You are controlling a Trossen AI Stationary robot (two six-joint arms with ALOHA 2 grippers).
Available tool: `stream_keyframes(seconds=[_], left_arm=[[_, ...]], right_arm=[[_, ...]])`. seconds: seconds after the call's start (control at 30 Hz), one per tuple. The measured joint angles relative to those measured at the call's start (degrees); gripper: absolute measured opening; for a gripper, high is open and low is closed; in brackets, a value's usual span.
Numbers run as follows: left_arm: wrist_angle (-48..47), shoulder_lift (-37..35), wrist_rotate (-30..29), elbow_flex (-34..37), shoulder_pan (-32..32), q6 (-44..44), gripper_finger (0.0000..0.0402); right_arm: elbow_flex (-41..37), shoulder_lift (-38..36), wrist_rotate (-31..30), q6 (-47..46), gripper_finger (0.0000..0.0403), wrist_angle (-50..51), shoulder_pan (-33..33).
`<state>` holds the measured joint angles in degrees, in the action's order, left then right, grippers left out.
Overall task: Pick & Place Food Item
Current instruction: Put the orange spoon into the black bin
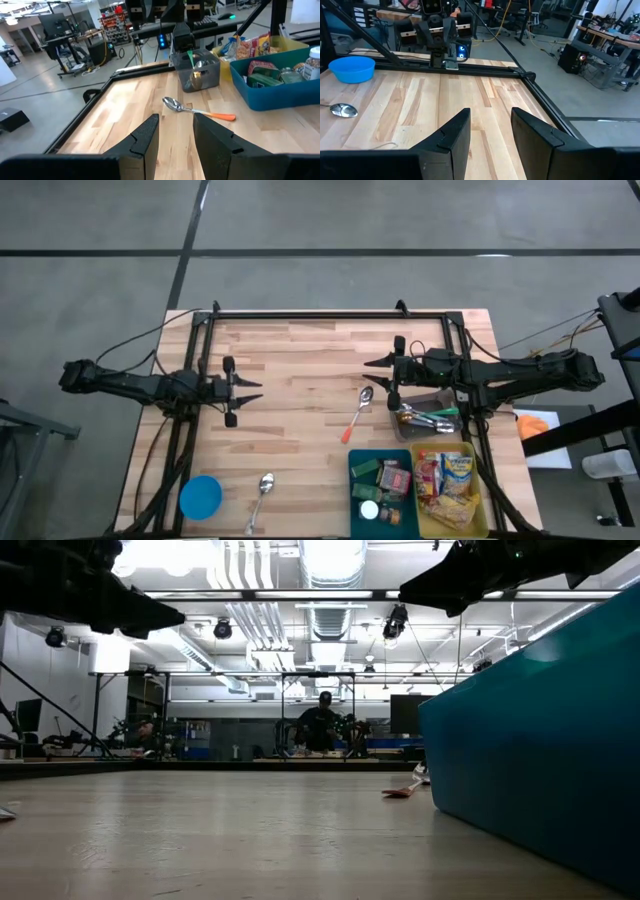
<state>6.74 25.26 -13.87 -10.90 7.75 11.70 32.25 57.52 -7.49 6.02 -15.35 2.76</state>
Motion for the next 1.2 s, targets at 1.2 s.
stream_keyframes(seconds=[1.2], left_arm=[[-14.83, 0.02, -0.02, 0.0, 0.02, 0.0, 0.0122]], right_arm=[[24.75, 25.21, 10.09, 27.62, 0.0139, 49.28, -1.18]])
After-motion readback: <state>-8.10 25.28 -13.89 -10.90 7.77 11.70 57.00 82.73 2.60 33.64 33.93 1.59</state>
